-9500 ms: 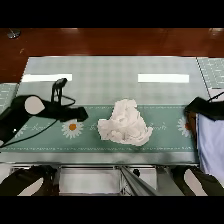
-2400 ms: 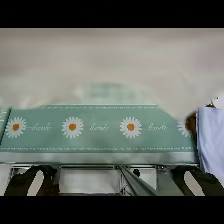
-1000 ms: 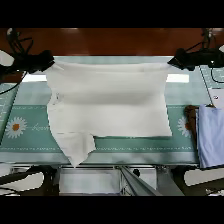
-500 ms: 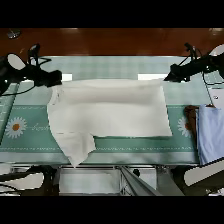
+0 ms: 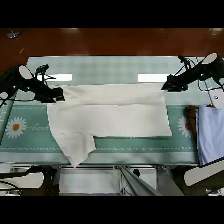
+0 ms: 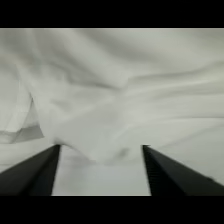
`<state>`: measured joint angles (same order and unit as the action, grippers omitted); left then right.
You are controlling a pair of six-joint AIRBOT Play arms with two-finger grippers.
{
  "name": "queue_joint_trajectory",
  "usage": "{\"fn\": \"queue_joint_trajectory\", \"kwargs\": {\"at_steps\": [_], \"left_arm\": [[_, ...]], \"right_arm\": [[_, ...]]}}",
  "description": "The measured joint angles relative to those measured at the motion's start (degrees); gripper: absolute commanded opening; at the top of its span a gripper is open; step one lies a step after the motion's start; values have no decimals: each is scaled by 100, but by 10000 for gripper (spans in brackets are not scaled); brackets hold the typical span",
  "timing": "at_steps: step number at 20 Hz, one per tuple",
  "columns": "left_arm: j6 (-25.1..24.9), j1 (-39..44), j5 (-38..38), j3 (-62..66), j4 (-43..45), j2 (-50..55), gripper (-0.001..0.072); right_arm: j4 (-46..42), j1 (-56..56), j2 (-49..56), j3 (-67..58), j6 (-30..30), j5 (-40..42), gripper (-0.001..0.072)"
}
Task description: Fold the shirts.
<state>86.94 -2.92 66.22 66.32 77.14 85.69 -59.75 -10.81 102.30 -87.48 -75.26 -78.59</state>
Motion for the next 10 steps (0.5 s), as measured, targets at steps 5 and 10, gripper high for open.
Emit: {"fn": "queue_joint_trajectory", "kwargs": {"at_steps": [5,10], "left_arm": [[116,-304,706,-15,208,-236,699],[26,-1248,1344,-1189,227,-1145,699]], "right_arm": [[-348,-190,-269,98,-227,-444,622],[-684,-918,-1628,1598,-494,-127,622]]}}
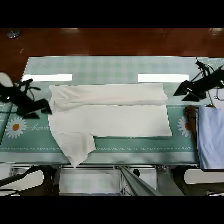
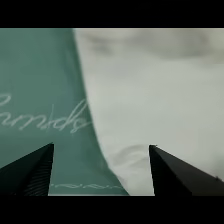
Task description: Fold the shirts.
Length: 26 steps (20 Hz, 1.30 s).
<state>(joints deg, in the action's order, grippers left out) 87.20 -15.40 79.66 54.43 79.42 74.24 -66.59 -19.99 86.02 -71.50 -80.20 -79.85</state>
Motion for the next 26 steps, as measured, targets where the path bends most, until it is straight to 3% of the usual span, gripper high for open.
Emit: {"fn": "queue_joint_trajectory", "kwargs": {"at_steps": [6,13,14,15,21,26], "left_arm": [[-420,-1088,-382,-2120,-1416,-1165,699],[-1062,-704,-817,-3394,-2894,-1423,688],[-1117,-533,-883,-3497,-3023,-1432,439],[-1182,-387,-1010,-3571,-3047,-1440,49],[-1596,11,-1272,-3582,-3191,-1648,34],[-1685,68,-1263,-3519,-3355,-1764,34]], "right_arm": [[658,-387,-1912,2774,299,1067,621],[1858,-470,-2524,3910,741,1401,621],[1884,-525,-2549,3880,758,1399,621],[1867,-608,-2559,3816,754,1394,621],[706,-1056,-2590,3617,138,881,621],[334,-564,-2485,3993,-140,645,621]]}}
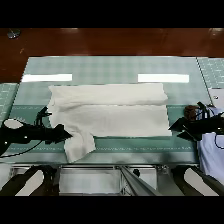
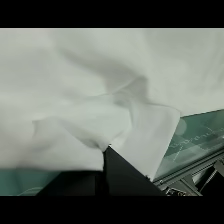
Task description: Fold the shirts.
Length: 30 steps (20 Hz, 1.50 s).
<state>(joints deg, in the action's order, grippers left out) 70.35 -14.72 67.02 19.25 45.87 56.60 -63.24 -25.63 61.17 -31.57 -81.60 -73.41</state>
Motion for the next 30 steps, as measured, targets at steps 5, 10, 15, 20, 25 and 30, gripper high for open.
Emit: {"fn": "queue_joint_trajectory", "kwargs": {"at_steps": [5,10,15,20,25,30], "left_arm": [[-15,11,0,11,-101,-20,35],[-31,4,-85,59,-326,-24,35],[-118,-273,61,765,-457,-2,35],[-59,-358,-26,1816,-588,584,34],[96,-22,-675,2955,-1005,1646,34],[275,142,-1075,3703,-1097,2533,34]], "right_arm": [[358,577,507,-17,-42,304,608],[796,992,949,-380,83,717,29],[844,977,1062,-1283,304,431,30],[927,977,1331,-2297,326,343,30],[1084,1167,1958,-3147,232,649,29],[1388,1213,2780,-3847,114,870,30]]}}
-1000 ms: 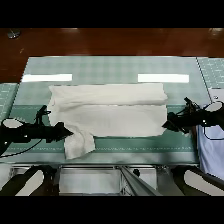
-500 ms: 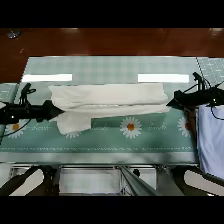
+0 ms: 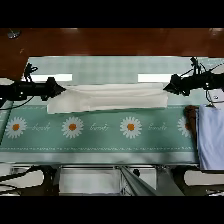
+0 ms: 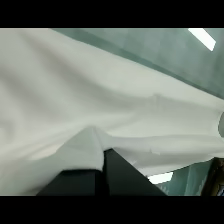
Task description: Fold the shirts.
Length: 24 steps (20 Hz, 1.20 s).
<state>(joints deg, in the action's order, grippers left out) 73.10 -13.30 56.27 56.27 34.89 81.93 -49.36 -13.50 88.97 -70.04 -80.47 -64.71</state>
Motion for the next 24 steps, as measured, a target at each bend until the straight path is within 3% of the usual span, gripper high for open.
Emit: {"fn": "queue_joint_trajectory", "kwargs": {"at_steps": [1,2,3,4,6,8,14,20,21,23,24], "left_arm": [[44,11,-94,63,-22,105,35],[74,13,-186,105,-17,184,117],[72,26,-273,144,-22,251,569],[33,37,-358,168,-22,297,701],[-26,26,-363,243,-11,352,700],[-35,-120,-44,442,216,372,700],[638,-1064,1196,669,2013,-85,701],[273,-1239,1117,-551,2111,-1593,700],[219,-1167,1108,-741,2011,-1840,700],[142,-927,1003,-1036,1749,-2238,700],[120,-756,994,-1137,1617,-2361,698]], "right_arm": [[85,7,138,-94,-4,46,30],[142,7,267,-168,-15,76,69],[212,11,389,-227,-17,138,351],[271,13,501,-273,-17,208,607],[378,-9,651,-334,59,297,628],[442,-116,730,-444,160,243,627],[-166,-612,925,-660,131,-396,627],[66,-354,1366,-702,44,-555,616],[168,-249,1423,-702,24,-562,540],[184,-15,1506,-706,24,-527,34],[179,98,1530,-737,26,-535,29]]}}
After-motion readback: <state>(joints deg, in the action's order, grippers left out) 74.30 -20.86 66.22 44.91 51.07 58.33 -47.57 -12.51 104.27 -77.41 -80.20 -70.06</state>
